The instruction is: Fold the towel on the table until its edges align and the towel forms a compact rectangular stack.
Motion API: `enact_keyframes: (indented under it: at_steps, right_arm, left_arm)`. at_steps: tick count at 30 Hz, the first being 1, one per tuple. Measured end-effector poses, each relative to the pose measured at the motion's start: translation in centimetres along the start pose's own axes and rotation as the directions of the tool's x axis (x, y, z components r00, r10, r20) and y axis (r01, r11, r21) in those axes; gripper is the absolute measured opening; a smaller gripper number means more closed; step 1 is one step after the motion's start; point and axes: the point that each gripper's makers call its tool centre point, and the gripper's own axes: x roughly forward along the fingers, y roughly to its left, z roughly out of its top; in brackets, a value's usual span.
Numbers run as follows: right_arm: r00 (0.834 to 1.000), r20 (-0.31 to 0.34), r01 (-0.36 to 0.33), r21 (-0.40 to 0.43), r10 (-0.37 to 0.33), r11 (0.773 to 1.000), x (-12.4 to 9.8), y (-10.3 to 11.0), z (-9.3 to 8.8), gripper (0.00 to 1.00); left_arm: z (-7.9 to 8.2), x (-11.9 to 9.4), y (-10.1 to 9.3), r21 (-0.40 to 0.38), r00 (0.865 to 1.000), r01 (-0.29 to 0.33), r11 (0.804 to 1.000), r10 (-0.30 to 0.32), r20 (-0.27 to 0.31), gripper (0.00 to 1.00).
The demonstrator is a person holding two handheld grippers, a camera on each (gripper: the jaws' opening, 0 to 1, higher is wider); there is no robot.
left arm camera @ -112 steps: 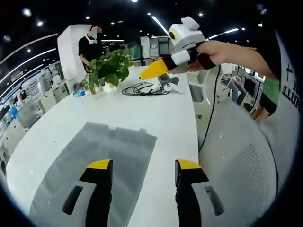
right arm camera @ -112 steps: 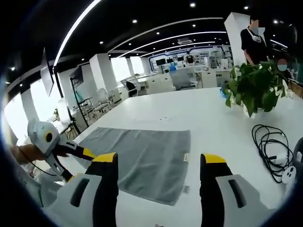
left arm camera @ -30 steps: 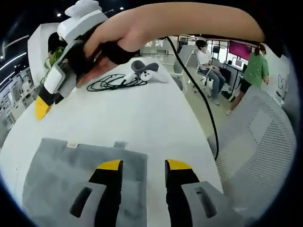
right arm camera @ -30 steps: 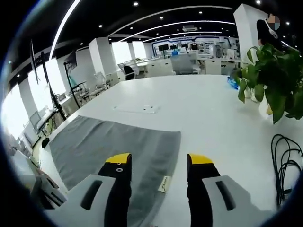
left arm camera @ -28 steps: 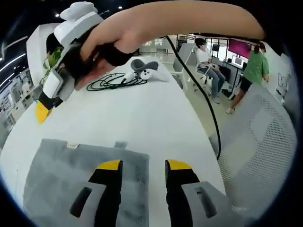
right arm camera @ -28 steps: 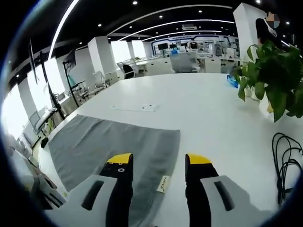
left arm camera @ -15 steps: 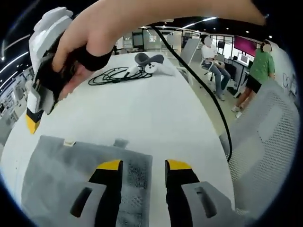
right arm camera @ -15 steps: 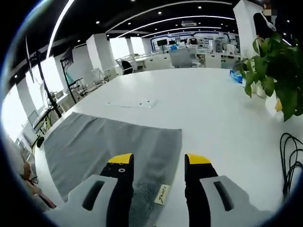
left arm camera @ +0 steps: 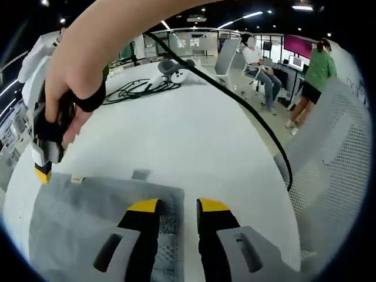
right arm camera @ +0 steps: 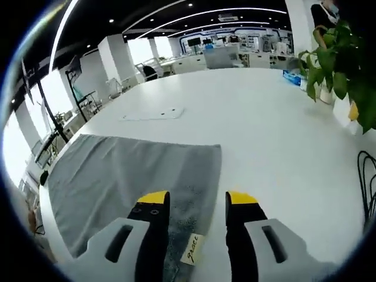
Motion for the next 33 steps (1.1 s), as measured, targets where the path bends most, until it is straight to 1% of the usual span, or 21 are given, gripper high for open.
enact_keyframes:
  at_steps: [1,2,5,8,10,12,13,15,17,19,22,26,28,30,33]
  right_arm:
    - [1.0,-0.004,-0.002,0.0,0.002,1.0,0.2,0.0,-0.1,0.35]
    - [1.0,-0.009,-0.002,-0.004,0.002,1.0,0.4,0.0,-0.1,0.35]
    - [1.0,-0.03,0.0,-0.019,0.0,1.0,0.9,-0.3,-0.4,0.34]
    - [0.999,-0.031,0.02,-0.037,-0.021,0.999,1.0,-0.8,-0.3,0.34]
    - [0.999,-0.035,0.022,-0.054,-0.024,0.998,1.1,-0.8,-0.4,0.33]
    - [0.998,-0.054,0.015,-0.087,-0.02,0.996,1.4,-0.7,-0.9,0.32]
    - [0.998,-0.057,0.013,-0.093,-0.018,0.996,1.5,-0.7,-1.0,0.3]
    - [0.998,-0.062,0.015,-0.119,-0.023,0.993,1.6,-0.6,-1.3,0.24]
    - [0.998,-0.054,0.024,-0.139,-0.032,0.99,1.8,-0.8,-1.1,0.21]
    - [0.998,-0.046,0.025,-0.133,-0.032,0.991,2.1,-0.9,-1.0,0.19]
    - [0.999,-0.044,0.011,-0.142,-0.017,0.99,2.2,-0.6,-0.9,0.11]
    - [0.999,-0.044,0.015,-0.14,-0.021,0.99,2.2,-0.9,-1.1,0.08]
    - [0.999,-0.04,0.006,-0.12,-0.011,0.993,2.1,-0.7,-1.1,0.04]
    - [1.0,-0.024,-0.005,-0.123,0.002,0.992,1.9,-0.5,-0.8,0.0]
    - [1.0,-0.023,0.006,-0.13,-0.009,0.992,1.7,-0.7,-0.9,0.0]
  left_arm:
    - [-0.1,0.0,-0.1,0.005,1.0,0.0,1.0,0.0,-0.006,0.25]
    - [0.1,0.0,-0.1,0.008,1.0,-0.003,1.0,0.003,0.007,0.25]
    - [0.1,0.0,0.0,0.015,1.0,-0.007,1.0,0.007,0.007,0.24]
    - [0.3,0.1,0.1,0.007,1.0,-0.005,1.0,0.004,0.014,0.24]
    - [0.2,0.2,0.2,-0.03,1.0,0.004,1.0,-0.003,0.023,0.24]
    - [0.2,0.2,0.3,-0.086,0.999,0.003,0.996,0.0,0.035,0.24]
    - [0.1,0.2,0.4,-0.115,0.999,0.004,0.993,0.001,0.043,0.24]
    - [0.0,0.2,0.5,-0.113,0.999,0.0,0.994,0.005,0.049,0.23]
    - [0.1,0.3,0.4,-0.114,0.999,-0.004,0.993,0.01,0.051,0.22]
    - [0.1,0.4,0.5,-0.12,0.999,-0.012,0.993,0.019,0.051,0.22]
    - [0.1,0.4,0.6,-0.132,0.998,-0.029,0.991,0.036,0.054,0.21]
    - [0.1,0.4,0.8,-0.154,0.996,-0.05,0.987,0.061,0.065,0.19]
    - [0.0,0.3,0.8,-0.153,0.996,-0.061,0.986,0.07,0.052,0.16]
    - [0.0,0.4,0.9,-0.152,0.996,-0.068,0.986,0.077,0.053,0.13]
    - [0.0,0.4,1.1,-0.155,0.995,-0.071,0.985,0.081,0.059,0.11]
